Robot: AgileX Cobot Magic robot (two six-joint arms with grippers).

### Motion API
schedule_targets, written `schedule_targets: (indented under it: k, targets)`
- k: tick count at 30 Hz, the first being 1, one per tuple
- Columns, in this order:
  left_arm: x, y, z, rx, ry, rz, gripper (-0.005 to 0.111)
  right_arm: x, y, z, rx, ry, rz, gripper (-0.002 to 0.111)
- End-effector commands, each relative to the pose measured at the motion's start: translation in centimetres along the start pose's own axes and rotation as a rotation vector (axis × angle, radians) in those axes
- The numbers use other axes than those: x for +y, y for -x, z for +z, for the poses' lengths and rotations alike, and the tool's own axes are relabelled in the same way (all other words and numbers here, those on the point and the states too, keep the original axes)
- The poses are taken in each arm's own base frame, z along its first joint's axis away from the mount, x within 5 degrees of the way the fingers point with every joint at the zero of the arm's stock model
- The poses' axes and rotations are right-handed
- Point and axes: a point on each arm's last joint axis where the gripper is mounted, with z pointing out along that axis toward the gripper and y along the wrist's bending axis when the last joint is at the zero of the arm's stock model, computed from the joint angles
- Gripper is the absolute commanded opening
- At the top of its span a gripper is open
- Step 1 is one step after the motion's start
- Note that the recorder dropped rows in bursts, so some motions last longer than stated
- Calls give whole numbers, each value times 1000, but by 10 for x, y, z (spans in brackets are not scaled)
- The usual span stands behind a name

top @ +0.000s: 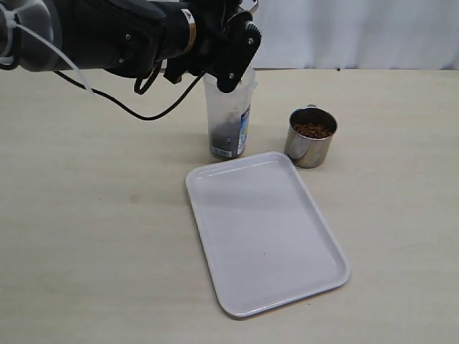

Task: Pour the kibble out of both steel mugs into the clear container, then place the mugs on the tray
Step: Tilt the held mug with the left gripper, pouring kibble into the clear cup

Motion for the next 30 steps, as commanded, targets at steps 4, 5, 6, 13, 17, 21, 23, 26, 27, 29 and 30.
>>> schedule_targets:
  k: [4, 5, 6, 13, 17, 21, 23, 26, 27, 29, 30]
  targets:
    - [7, -3, -3, 12, 19, 42, 0, 0, -1, 0, -1, 2, -5, 5]
    - [7, -3, -3, 12, 19, 42, 0, 0, -1, 0, -1, 2, -5, 5]
    - [7, -3, -3, 12, 19, 44, 0, 0, -1, 0, -1, 2, -5, 5]
    - [7, -3, -3, 12, 18, 72, 0, 0, -1, 0, -1, 2, -5, 5]
    - [7, -3, -3, 12, 18, 74, 0, 0, -1, 0, -1, 2, -5, 5]
    - [7, -3, -3, 12, 18, 78, 0, 0, -1, 0, -1, 2, -5, 5]
    - [7, -3, -3, 12, 18, 80, 0, 0, -1, 0, -1, 2, -5, 5]
    - [7, -3, -3, 12, 18, 93, 0, 0, -1, 0, -1, 2, -5, 5]
    - [7, -3, -3, 12, 18, 93, 0, 0, -1, 0, -1, 2, -5, 5]
    - [7, -3, -3, 12, 18, 97, 0, 0, -1, 0, -1, 2, -5, 5]
    - [7, -3, -3, 12, 18, 97, 0, 0, -1, 0, -1, 2, -5, 5]
